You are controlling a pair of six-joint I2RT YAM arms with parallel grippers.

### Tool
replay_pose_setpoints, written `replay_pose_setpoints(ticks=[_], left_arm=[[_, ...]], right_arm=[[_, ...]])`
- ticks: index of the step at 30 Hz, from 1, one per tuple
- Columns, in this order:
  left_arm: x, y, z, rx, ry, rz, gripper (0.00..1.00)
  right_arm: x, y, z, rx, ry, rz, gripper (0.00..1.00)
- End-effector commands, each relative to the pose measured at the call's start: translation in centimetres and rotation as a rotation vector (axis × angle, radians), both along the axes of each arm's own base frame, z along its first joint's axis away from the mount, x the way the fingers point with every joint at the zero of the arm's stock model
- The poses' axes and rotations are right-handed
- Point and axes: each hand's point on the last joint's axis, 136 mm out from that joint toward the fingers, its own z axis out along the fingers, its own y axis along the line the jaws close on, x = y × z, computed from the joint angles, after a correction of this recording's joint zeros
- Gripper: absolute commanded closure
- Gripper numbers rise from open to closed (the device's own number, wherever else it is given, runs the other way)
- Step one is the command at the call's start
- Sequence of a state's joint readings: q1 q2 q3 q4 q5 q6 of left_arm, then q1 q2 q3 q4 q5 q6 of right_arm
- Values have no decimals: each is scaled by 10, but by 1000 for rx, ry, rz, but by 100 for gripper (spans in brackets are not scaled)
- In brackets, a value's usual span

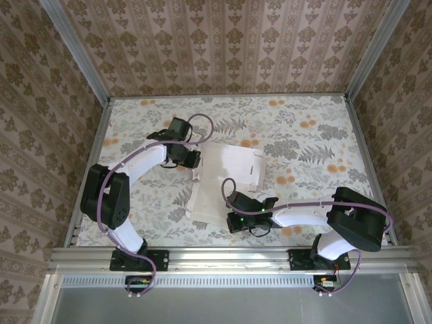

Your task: Fold the paper box

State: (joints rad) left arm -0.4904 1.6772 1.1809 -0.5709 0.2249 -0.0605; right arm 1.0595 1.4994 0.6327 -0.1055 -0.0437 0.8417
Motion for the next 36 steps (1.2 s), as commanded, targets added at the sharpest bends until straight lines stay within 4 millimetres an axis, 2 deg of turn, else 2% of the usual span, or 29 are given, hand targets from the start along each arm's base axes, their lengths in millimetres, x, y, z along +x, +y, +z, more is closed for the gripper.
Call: replay_pose_setpoints(ticks=[1, 7, 11, 15, 19, 27, 36], left_arm=[[-21, 7, -15, 61, 54, 14, 91], [-39, 9, -21, 95, 60, 25, 92], [-44, 15, -22, 121, 41, 44, 92], [-47, 11, -24, 97, 17, 62, 93], [-46, 4, -28, 67, -29, 84, 93], [-36, -16, -23, -18, -161, 43, 92], [-31, -26, -16, -26, -232, -66, 90]], right_arm=[[1, -25, -23, -135, -5, -44, 100], [1, -24, -22, -140, -12, -52, 100], [1, -23, -22, -144, -18, -53, 100], [3, -25, -23, -161, -27, -87, 100], [2, -26, -22, -165, -43, -146, 100], [-5, -11, -16, -146, -74, -151, 100], [-6, -22, -4, -143, -111, -239, 100]])
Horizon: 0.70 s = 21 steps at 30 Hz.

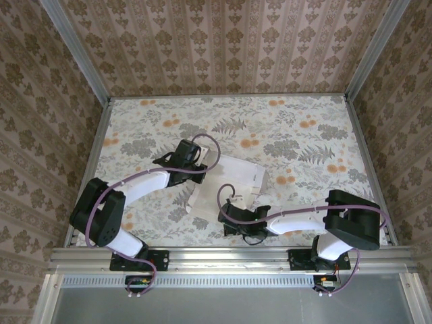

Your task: Fold the paper box

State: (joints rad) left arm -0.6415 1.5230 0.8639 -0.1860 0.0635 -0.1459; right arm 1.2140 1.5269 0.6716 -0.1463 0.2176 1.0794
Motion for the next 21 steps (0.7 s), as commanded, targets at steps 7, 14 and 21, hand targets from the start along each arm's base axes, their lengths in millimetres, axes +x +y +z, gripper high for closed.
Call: replay_pose_setpoints(ticks=[7, 14, 21], left_arm=[[-11, -1, -5, 41, 1, -75, 90], [-18, -7, -10, -17, 15, -70, 90], [-20, -19, -11, -70, -10, -120, 89]], right_arm=[[-1, -23, -3, -64, -10, -61, 100], [0, 4, 12, 22, -29, 35, 100], [22, 10, 83, 129, -112, 193, 100]])
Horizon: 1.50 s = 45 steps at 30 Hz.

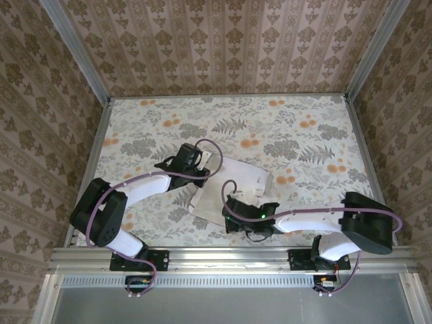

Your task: Fold the paper box

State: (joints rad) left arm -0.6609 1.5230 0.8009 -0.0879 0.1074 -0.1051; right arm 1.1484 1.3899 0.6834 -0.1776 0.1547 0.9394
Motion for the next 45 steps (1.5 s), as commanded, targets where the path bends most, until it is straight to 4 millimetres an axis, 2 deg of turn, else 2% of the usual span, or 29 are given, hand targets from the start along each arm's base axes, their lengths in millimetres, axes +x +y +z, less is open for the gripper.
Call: replay_pose_setpoints(ticks=[1, 8, 13, 16, 22, 25, 28, 32, 35, 38, 45], left_arm=[[-10, -10, -2, -53, 8, -54, 88], [-15, -28, 6, -157, -24, -140, 85], [-19, -37, 9, -212, -41, -186, 82], [-20, -40, 11, -231, -76, -216, 83], [-20, -39, 5, -203, -61, -214, 84], [-16, -35, 0, -161, -27, -175, 84], [-7, -33, 2, -129, 57, -129, 74], [0, -37, 13, -96, 128, -128, 69], [7, -34, 22, -86, 176, -113, 63], [17, -29, 26, -62, 239, -99, 61], [40, -22, 16, -41, 413, -103, 57]], right_arm=[[12, 2, 54, 46, -80, 125, 99], [37, -35, 137, 102, -153, 168, 93], [70, -63, 169, 85, -185, 128, 91], [95, -73, 178, 90, -188, 128, 90], [149, -97, 175, 80, -172, 72, 90], [158, -101, 172, 104, -148, 46, 89], [155, -97, 164, 128, -127, 51, 86], [142, -96, 145, 137, -76, 65, 86], [121, -92, 128, 158, -30, 101, 86], [95, -82, 103, 147, 18, 137, 86], [45, -50, 52, 103, 44, 194, 86]])
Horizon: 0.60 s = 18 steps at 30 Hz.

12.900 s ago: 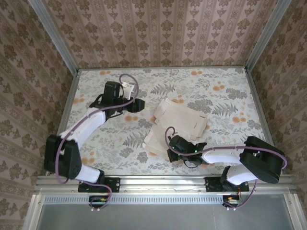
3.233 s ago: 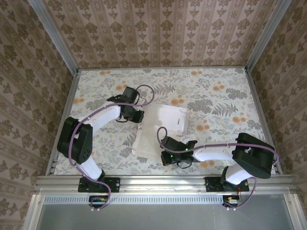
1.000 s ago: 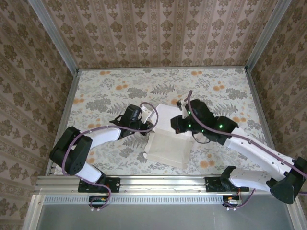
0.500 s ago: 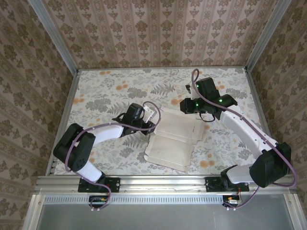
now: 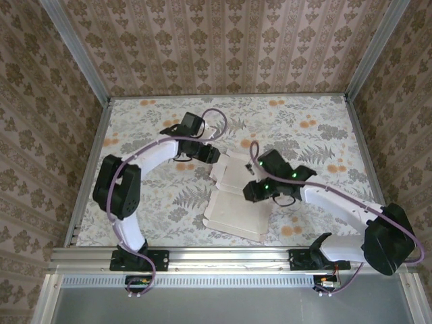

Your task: Fold the paper box

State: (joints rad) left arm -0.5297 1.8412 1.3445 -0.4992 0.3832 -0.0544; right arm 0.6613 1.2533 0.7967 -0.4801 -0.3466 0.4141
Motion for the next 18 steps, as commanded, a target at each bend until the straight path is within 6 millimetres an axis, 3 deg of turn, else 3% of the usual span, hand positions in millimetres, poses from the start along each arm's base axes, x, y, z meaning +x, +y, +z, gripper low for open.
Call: replay_pose_setpoints(ticks=[1, 8, 18], left_arm=[[-16, 7, -15, 24, 184, -56, 56], [3, 0, -26, 48, 285, -106, 53], [11, -10, -30, 14, 384, -141, 55]], right_arm=[[-5, 13, -5, 31, -40, -30, 86], [-39, 16, -48, -54, 2, 5, 86], [-58, 13, -91, -166, 61, 26, 90]])
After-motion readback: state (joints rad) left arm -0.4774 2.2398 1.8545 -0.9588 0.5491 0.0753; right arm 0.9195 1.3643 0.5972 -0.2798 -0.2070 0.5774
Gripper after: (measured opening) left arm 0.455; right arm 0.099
